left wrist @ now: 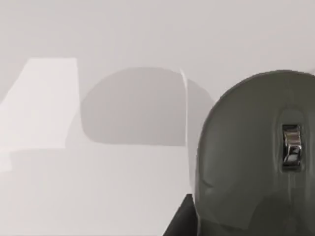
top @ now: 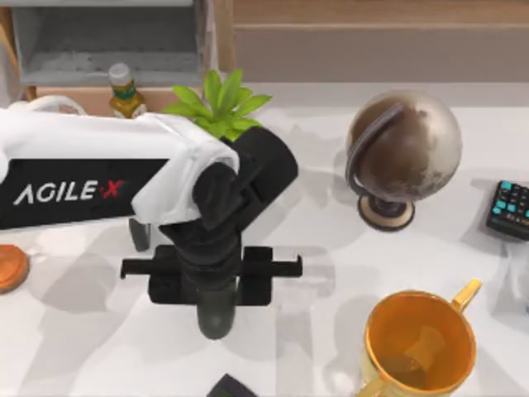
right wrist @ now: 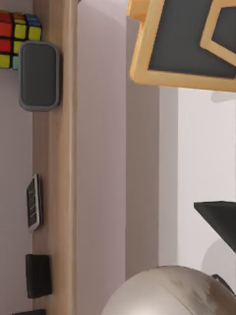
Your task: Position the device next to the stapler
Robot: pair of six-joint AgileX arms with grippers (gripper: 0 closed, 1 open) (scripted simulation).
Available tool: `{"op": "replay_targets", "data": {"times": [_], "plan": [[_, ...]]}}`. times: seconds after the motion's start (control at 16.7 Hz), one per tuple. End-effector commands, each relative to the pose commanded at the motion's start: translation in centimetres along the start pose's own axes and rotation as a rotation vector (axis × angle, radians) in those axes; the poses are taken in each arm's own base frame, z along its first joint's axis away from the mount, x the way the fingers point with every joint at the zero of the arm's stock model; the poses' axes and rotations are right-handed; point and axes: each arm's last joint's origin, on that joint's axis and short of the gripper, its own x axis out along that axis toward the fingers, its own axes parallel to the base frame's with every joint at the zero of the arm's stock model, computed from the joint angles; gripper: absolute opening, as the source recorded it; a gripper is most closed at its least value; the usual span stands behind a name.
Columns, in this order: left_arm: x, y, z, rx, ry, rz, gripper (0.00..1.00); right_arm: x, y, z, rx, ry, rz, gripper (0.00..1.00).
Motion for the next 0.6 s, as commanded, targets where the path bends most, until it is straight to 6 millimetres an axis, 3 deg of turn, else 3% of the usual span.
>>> {"op": "replay_targets", "data": {"times": [0.36, 0.6], "plan": [[0.0, 0.0, 0.0, 0.0, 0.0, 0.0, 0.98, 0.0, 0.0, 0.0, 0.0, 0.0, 0.0, 1.0], [0.0, 0.0, 0.0, 0.0, 0.0, 0.0, 1.0, 0.0, 0.0, 0.0, 0.0, 0.0, 0.0, 1.0]]}}
